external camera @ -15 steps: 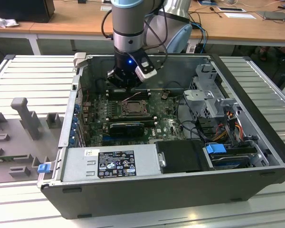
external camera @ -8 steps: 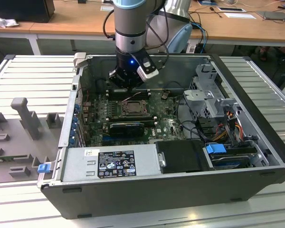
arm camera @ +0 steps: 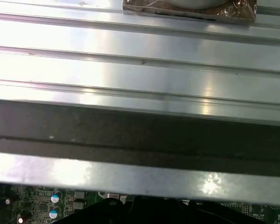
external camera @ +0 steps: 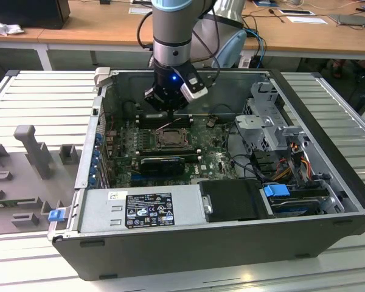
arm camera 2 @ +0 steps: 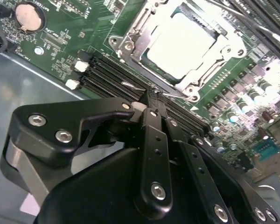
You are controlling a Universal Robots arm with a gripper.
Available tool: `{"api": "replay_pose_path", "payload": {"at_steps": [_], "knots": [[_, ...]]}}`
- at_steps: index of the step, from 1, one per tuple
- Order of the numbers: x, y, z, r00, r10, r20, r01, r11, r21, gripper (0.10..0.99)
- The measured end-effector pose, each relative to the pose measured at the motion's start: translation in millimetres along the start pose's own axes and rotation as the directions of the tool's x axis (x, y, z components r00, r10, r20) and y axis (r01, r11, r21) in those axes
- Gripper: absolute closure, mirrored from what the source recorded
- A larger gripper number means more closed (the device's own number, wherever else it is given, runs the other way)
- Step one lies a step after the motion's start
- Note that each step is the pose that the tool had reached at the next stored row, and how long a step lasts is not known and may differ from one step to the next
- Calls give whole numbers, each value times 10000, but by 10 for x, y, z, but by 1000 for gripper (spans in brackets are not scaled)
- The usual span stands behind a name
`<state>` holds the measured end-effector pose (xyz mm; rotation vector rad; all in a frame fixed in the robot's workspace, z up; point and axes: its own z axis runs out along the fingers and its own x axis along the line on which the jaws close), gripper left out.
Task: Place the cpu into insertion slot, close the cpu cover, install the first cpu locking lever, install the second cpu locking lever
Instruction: 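Install the first cpu locking lever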
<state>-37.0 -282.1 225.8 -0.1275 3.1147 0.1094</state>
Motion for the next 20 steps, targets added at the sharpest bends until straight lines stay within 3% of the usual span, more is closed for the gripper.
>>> {"api": "replay_pose_path", "payload": {"at_steps": [14, 20], "knots": [[-149, -8, 97, 10000, -50, -2, 50, 10000, -16, 980], [-162, -14, 170, 10000, -50, -2, 50, 10000, -16, 980]]}}
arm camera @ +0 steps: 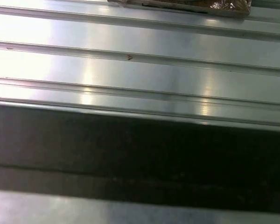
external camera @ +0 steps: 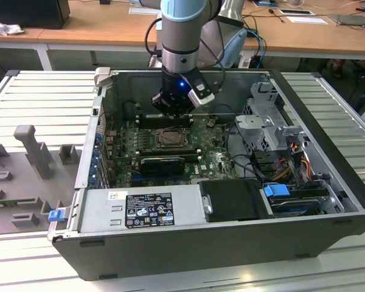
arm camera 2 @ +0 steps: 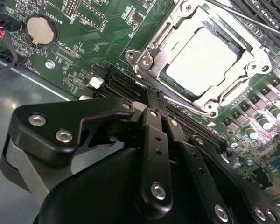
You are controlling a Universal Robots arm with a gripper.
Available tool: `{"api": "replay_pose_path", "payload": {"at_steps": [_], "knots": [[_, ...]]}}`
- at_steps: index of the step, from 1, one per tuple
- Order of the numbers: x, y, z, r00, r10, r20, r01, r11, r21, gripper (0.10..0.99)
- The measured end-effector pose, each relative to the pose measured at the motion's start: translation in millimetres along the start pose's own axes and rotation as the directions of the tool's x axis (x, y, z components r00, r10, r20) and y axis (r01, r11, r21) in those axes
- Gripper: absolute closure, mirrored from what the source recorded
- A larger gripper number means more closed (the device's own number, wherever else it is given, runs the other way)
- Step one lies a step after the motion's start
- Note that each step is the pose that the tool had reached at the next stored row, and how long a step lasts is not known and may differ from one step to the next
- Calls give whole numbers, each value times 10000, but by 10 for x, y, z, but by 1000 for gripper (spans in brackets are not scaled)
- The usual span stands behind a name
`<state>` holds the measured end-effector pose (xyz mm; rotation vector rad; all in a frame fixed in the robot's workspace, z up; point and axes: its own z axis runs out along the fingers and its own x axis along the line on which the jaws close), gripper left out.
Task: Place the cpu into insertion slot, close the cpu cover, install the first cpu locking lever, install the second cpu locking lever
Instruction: 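Install the first cpu locking lever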
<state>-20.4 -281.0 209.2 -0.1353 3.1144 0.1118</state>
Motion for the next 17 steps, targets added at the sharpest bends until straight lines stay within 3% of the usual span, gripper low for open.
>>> {"api": "replay_pose_path", "payload": {"at_steps": [7, 15, 17], "knots": [[-14, -15, 50, 10000, 0, -4, 0, 10000, 4, 980], [-11, -66, 57, 10000, -1, 3, 1, 10000, -4, 980], [-10, -72, 64, 10000, 2, 8, -2, 10000, -87, 980]]}}
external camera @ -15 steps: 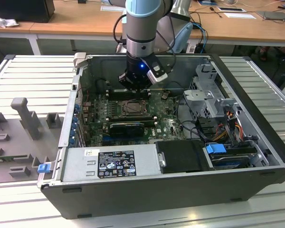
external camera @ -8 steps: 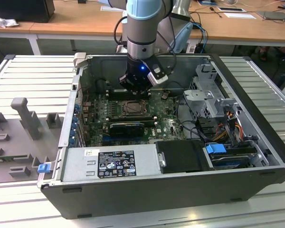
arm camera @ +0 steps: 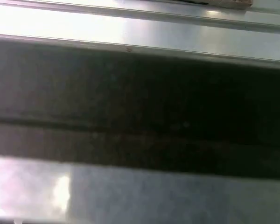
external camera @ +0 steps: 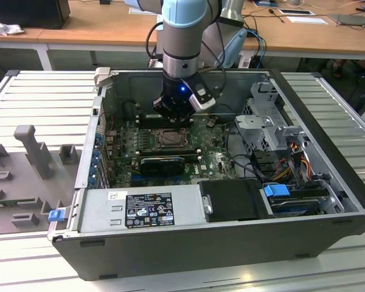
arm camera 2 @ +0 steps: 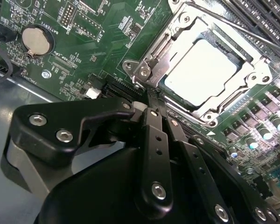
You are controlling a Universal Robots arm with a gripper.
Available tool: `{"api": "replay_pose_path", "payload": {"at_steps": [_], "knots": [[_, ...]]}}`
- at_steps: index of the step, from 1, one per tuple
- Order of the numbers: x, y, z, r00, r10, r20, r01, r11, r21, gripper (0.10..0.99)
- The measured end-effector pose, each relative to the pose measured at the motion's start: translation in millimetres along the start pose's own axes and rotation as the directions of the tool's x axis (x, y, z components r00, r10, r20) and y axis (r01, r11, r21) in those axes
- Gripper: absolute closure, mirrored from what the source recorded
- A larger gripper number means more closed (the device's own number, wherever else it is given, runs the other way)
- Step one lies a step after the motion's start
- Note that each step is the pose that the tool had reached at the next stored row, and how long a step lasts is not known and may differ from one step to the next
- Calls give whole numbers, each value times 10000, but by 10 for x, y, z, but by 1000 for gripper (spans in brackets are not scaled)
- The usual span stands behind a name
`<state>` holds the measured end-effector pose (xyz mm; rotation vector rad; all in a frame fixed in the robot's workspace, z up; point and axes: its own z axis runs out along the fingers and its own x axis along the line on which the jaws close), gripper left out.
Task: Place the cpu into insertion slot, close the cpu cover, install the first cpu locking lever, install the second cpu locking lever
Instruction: 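Install the first cpu locking lever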
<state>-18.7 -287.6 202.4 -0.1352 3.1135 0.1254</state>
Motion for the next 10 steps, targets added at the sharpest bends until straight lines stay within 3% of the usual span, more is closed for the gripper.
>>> {"api": "replay_pose_path", "payload": {"at_steps": [4, 7, 10], "knots": [[0, -1, 6, 10000, 5, 19, -5, 9998, -221, 980], [-1, 1, -29, 10000, 4, 20, -4, 9997, -231, 980], [-4, 10, -137, 10000, 2, 18, -2, 9998, -212, 980]]}}
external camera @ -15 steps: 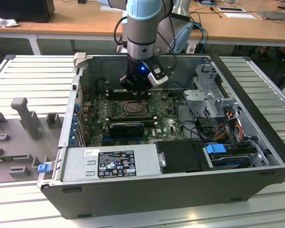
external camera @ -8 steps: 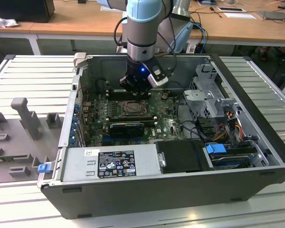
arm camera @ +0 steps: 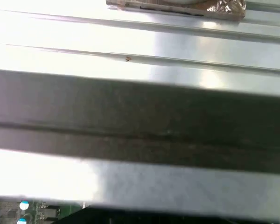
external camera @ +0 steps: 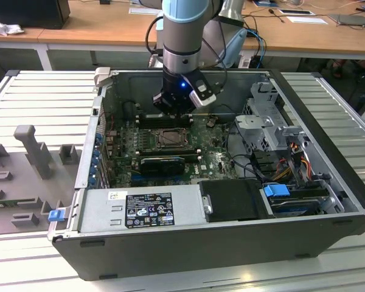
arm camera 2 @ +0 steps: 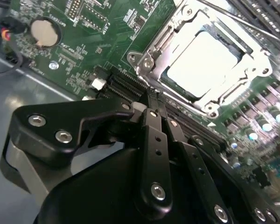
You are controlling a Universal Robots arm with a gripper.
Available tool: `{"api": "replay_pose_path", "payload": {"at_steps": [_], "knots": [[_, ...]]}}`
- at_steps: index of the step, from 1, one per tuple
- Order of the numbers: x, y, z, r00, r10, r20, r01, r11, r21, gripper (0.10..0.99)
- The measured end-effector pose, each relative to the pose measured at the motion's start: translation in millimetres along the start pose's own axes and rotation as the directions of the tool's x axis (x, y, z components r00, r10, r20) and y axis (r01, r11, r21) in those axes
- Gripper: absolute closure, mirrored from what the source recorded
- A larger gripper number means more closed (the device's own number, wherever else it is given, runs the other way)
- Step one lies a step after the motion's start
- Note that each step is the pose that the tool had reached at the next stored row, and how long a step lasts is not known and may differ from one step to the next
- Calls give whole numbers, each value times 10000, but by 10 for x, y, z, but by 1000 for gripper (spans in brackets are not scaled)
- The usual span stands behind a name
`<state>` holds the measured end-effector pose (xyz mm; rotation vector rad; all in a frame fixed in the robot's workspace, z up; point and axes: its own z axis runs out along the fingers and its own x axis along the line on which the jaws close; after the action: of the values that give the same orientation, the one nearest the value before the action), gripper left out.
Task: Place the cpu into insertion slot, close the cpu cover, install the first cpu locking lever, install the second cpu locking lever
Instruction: 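Install the first cpu locking lever, then install the second cpu locking lever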
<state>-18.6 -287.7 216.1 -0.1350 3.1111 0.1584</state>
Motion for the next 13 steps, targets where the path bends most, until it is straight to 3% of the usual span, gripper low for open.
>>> {"api": "replay_pose_path", "payload": {"at_steps": [13], "knots": [[5, -70, -26, 10000, 2, -1, -2, 10000, 14, 980]]}}
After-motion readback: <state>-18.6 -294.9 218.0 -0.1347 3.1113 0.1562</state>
